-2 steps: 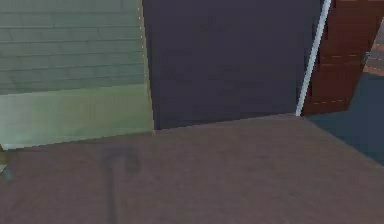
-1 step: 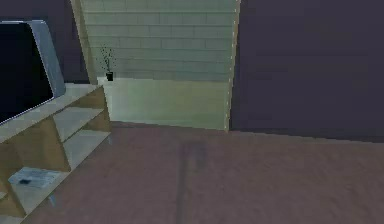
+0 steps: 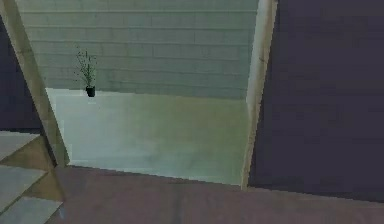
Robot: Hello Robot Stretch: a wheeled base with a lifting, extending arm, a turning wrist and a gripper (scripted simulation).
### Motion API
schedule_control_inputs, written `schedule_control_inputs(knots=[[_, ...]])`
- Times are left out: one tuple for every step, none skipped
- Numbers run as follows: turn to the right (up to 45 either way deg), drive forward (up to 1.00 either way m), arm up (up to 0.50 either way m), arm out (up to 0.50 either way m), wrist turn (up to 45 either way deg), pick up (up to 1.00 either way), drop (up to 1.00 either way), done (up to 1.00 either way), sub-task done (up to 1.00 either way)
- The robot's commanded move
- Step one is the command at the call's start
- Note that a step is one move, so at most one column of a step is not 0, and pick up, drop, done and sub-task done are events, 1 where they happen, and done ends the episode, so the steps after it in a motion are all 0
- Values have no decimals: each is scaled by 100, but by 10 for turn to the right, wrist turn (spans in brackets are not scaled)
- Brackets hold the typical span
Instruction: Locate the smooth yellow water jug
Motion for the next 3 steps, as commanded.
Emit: schedule_control_inputs(knots=[[-30, 0, 0, 0, 0, 0, 0, 0, 0], [0, 100, 0, 0, 0, 0, 0, 0, 0], [-150, 0, 0, 0, 0, 0, 0, 0, 0]])
